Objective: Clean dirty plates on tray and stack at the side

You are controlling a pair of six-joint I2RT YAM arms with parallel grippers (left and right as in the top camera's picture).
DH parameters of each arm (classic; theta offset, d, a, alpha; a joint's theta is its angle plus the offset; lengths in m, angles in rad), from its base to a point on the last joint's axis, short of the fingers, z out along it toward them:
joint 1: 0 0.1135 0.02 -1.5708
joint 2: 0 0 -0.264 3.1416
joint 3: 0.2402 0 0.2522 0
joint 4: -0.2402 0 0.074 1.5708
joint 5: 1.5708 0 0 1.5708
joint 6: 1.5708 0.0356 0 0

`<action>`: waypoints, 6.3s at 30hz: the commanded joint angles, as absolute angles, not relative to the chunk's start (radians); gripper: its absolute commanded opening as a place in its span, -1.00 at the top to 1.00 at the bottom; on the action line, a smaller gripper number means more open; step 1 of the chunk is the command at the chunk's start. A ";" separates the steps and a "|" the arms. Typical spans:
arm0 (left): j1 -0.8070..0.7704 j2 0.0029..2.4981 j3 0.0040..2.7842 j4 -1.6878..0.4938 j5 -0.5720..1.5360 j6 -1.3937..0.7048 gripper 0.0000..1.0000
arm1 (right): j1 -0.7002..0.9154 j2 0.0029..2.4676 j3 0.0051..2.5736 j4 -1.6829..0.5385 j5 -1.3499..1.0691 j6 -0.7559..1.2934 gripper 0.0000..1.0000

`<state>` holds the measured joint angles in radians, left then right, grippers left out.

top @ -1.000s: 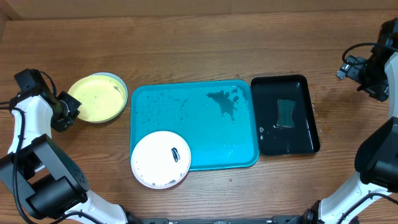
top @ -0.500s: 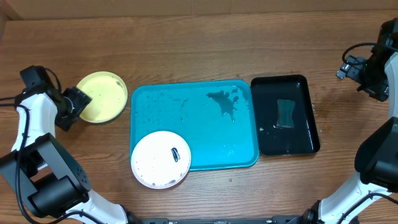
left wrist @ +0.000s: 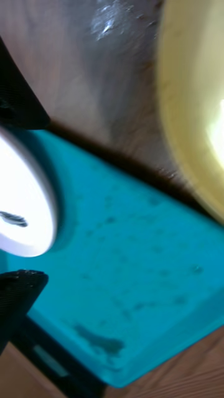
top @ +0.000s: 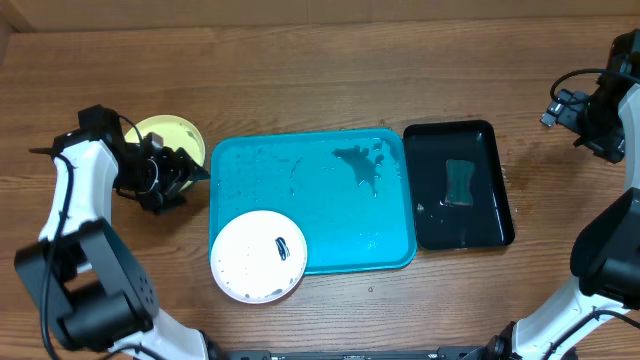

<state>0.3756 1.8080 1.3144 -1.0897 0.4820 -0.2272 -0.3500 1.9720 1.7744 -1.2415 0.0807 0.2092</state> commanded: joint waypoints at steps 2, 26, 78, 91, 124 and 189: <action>0.343 1.612 1.311 -1.182 0.537 -0.126 -0.41 | -0.349 1.959 1.787 -1.235 0.077 0.213 -1.00; -0.024 1.398 0.994 -1.324 0.178 -0.459 -0.37 | -0.349 1.959 1.787 -1.235 0.077 0.213 -1.00; -0.014 1.399 0.692 -1.121 0.116 -0.756 0.61 | -0.349 1.959 1.787 -1.235 0.077 0.213 -1.00; -0.014 1.398 0.729 -0.939 0.297 -0.746 0.92 | -0.349 1.959 1.787 -1.235 0.077 0.213 -1.00; -0.174 1.454 0.863 -0.606 0.283 -0.470 -0.61 | -0.349 1.959 1.787 -1.235 0.077 0.213 -1.00; -0.245 1.880 1.164 -0.797 0.165 -0.284 0.62 | -0.342 1.958 1.788 -1.383 -0.345 0.084 -0.70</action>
